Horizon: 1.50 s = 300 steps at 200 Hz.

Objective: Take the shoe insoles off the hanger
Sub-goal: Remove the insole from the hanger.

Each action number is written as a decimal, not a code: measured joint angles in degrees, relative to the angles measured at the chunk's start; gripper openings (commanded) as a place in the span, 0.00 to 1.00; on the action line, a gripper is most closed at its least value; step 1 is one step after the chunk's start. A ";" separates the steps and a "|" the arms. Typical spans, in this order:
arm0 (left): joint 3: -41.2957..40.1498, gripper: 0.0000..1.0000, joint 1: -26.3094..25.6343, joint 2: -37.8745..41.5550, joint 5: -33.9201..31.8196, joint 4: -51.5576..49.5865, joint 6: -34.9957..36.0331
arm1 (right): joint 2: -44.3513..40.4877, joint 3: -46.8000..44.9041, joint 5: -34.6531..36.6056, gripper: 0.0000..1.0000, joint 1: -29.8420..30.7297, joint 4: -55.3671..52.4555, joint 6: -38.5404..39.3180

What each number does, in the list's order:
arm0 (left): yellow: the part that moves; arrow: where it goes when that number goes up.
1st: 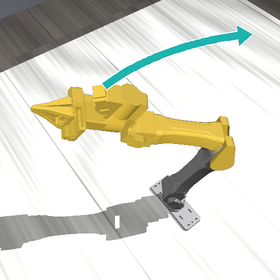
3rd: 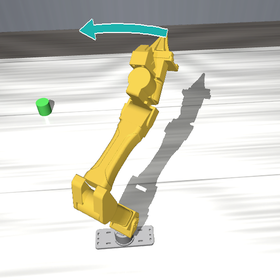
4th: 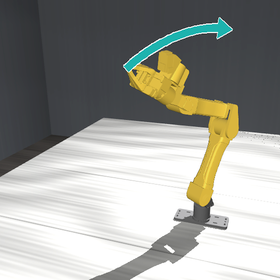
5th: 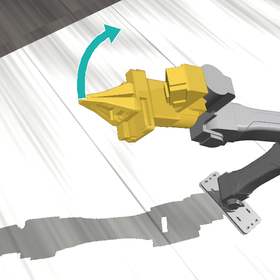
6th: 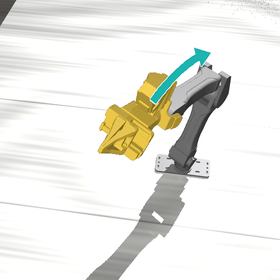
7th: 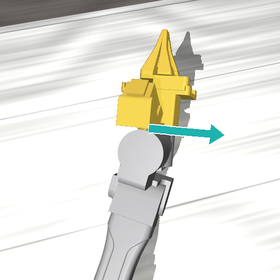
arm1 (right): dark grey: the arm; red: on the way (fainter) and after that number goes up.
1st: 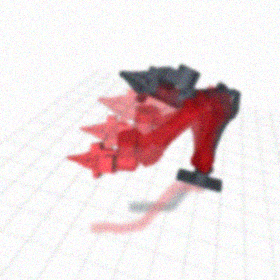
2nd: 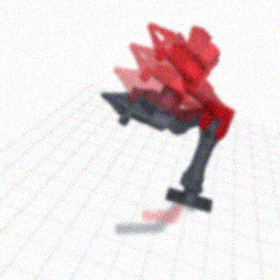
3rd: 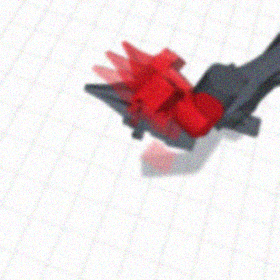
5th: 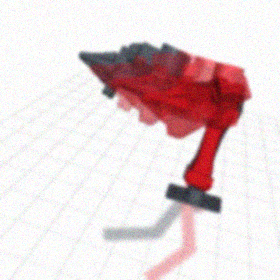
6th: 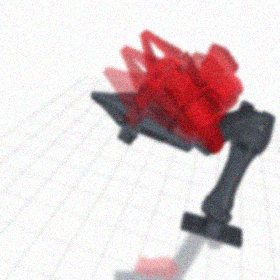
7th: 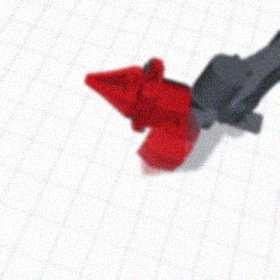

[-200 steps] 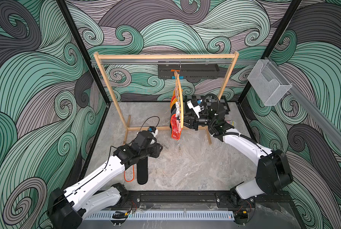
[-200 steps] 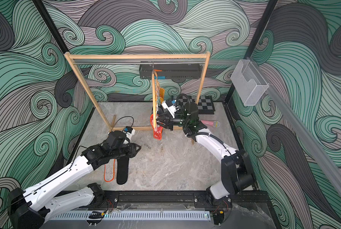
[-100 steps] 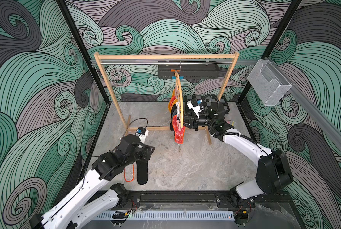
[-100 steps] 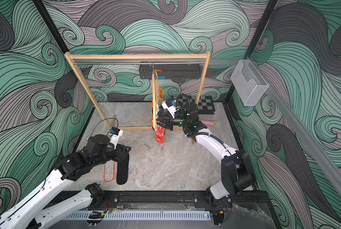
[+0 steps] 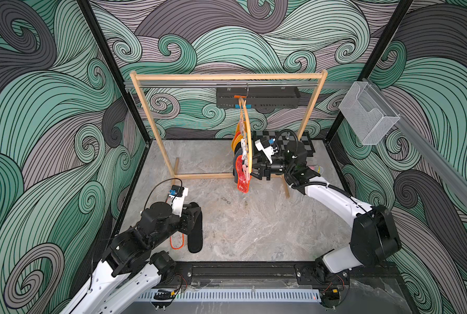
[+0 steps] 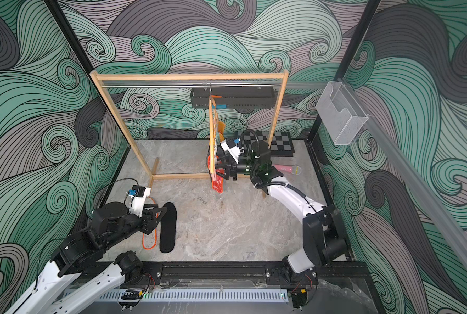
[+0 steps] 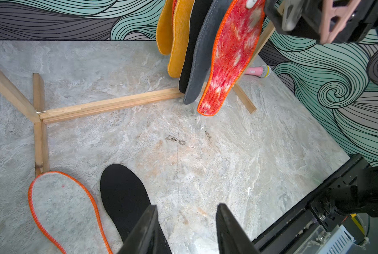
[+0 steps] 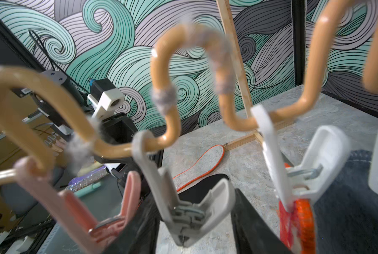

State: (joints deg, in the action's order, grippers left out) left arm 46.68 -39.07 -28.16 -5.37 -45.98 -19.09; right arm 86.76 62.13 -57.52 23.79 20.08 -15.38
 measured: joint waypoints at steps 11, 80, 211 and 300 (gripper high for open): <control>0.00 0.45 0.00 -0.48 -0.02 -0.07 0.07 | -0.09 -0.61 0.66 0.60 0.02 -0.68 0.11; 0.00 0.45 0.00 -0.81 -0.22 -0.39 0.15 | -13.88 -16.35 7.80 0.59 -0.02 -4.83 1.73; -0.02 0.48 0.00 -1.88 0.35 -0.46 0.22 | -56.04 -48.13 22.58 0.56 2.34 -9.51 2.80; -0.11 0.51 0.00 -4.15 3.80 -0.31 0.31 | -55.93 -48.83 26.25 0.56 2.36 -11.21 2.89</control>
State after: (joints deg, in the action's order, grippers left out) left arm 46.57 -39.07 -32.32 -1.56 -46.28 -18.79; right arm 30.83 13.30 -31.27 26.15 8.86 -12.49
